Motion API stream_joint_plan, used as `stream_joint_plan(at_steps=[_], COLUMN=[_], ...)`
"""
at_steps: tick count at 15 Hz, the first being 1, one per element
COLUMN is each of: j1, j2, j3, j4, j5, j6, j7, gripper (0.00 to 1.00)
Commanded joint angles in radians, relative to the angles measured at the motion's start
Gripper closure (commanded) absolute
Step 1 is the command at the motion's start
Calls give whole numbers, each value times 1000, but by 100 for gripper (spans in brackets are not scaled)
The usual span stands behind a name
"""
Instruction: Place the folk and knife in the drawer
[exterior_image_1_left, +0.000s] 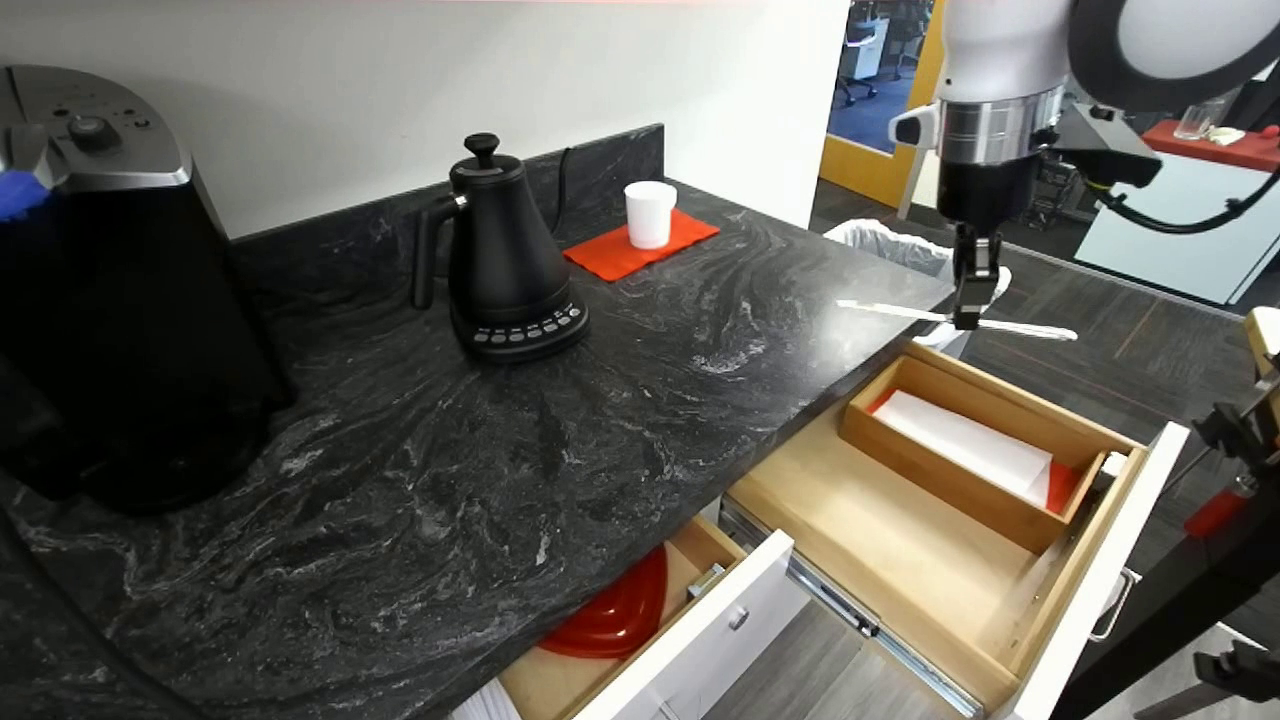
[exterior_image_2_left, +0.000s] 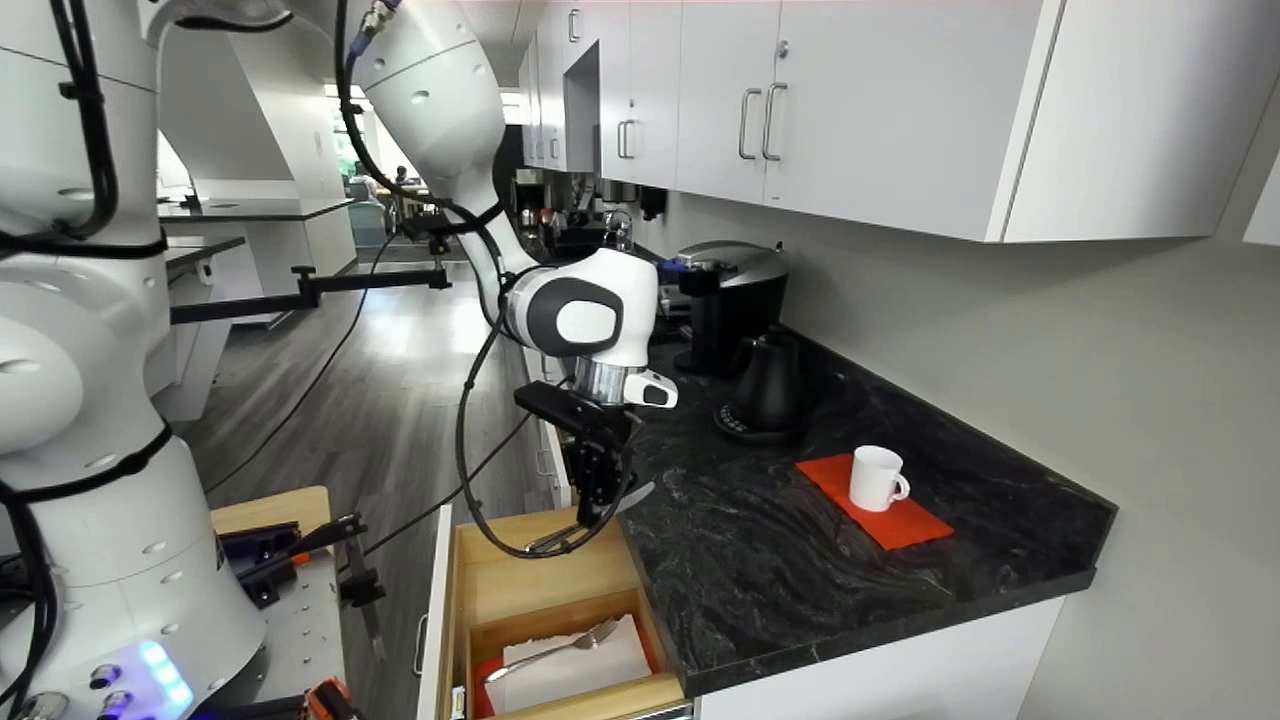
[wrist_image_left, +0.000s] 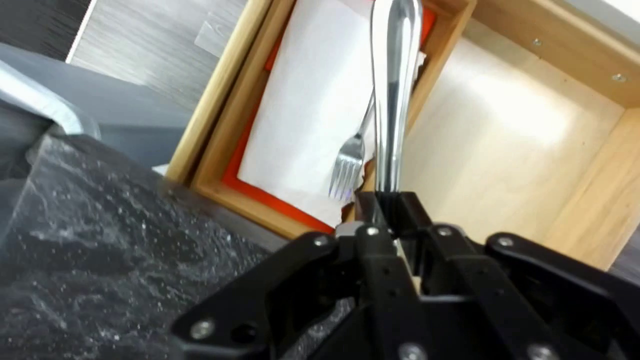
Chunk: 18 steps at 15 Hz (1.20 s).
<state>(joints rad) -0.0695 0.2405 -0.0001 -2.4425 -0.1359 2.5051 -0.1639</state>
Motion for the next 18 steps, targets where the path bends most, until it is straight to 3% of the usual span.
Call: stream_joint_plan(at_steps=[1, 8, 9, 13, 18], j1=[-9, -16, -45, -71, -90], j2=[-193, -349, -219, -66, 170], j3=[-36, -75, -107, -139, -97], j4=[-203, -330, -279, -203, 23], j5=[3, 13, 3, 63, 172], j6=[21, -43, 23, 100, 76], j7=[6, 77, 40, 32, 17], gripper=[94, 94, 94, 94, 94])
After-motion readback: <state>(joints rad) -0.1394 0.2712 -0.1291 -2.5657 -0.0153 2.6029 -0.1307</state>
